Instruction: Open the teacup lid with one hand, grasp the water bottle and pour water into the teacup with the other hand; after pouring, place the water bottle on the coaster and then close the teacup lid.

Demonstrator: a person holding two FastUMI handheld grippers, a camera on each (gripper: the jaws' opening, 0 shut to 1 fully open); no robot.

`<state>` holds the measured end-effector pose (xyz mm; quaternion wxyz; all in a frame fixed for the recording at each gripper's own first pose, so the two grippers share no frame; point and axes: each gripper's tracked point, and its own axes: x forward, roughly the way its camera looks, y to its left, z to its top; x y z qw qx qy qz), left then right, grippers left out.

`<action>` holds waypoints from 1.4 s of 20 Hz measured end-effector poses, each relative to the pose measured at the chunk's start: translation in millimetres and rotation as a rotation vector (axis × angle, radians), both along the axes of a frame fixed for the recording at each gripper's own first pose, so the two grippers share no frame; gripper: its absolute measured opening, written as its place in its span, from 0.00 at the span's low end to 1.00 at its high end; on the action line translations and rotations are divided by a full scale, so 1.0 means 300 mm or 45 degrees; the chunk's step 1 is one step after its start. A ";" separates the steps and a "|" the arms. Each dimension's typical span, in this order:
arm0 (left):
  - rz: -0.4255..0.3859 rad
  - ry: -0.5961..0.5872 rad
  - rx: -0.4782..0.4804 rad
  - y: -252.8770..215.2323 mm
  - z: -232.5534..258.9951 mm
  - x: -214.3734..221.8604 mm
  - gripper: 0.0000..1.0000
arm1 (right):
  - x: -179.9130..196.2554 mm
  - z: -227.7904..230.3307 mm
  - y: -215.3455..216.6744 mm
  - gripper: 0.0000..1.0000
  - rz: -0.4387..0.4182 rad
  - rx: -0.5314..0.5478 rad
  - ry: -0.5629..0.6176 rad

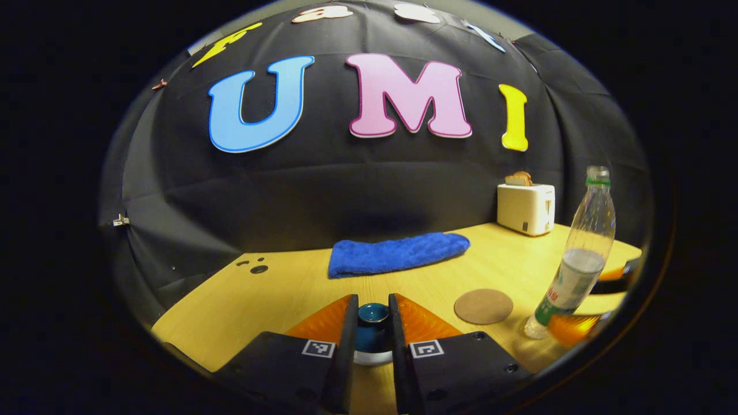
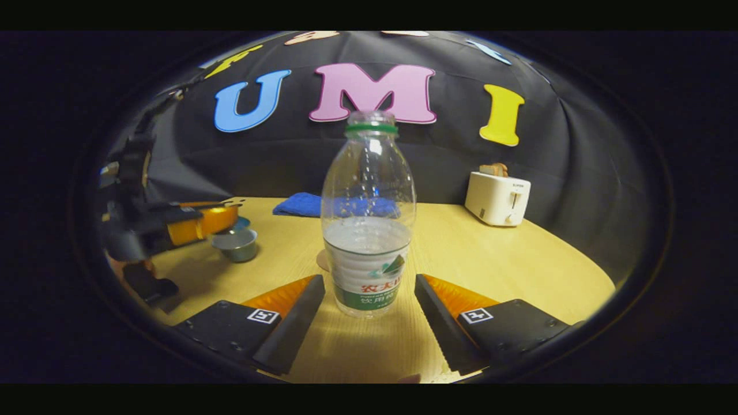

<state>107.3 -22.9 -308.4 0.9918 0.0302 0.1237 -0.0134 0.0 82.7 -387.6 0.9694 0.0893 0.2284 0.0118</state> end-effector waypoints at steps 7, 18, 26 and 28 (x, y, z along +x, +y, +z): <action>0.039 -0.020 0.029 0.076 0.127 -0.040 0.29 | 0.082 -0.019 0.012 0.78 -0.034 0.012 0.035; 0.181 -0.024 0.019 0.279 0.278 -0.156 0.29 | 0.253 0.196 -0.037 0.75 0.278 -0.708 0.037; 0.264 -0.011 0.012 0.390 0.296 -0.240 0.29 | 0.309 0.170 -0.002 0.75 0.510 -1.207 0.059; 0.274 0.000 0.021 0.405 0.289 -0.258 0.33 | 0.311 0.154 0.011 0.75 0.557 -1.301 0.067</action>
